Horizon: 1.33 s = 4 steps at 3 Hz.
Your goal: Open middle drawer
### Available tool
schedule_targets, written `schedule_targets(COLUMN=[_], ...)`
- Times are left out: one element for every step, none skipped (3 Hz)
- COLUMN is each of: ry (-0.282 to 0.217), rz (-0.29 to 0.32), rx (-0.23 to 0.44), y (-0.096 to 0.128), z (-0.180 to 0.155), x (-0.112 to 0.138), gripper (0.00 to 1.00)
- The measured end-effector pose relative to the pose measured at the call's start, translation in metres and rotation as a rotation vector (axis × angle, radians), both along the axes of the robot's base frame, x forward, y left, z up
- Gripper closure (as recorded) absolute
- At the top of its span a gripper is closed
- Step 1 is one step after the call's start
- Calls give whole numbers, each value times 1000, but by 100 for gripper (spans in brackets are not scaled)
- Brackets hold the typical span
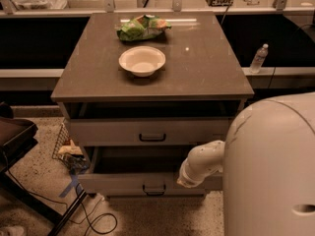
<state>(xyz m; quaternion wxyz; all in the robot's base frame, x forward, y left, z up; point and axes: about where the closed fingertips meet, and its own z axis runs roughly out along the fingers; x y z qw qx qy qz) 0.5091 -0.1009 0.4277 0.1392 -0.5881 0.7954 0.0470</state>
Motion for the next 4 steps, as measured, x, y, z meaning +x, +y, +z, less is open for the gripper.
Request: schedule_targets(ry=[0, 0, 0, 0], rz=[0, 0, 0, 0], rx=[0, 0, 0, 0], y=[0, 0, 0, 0], z=[2, 2, 3, 2], x=[0, 0, 0, 0], gripper=[100, 100, 100, 85])
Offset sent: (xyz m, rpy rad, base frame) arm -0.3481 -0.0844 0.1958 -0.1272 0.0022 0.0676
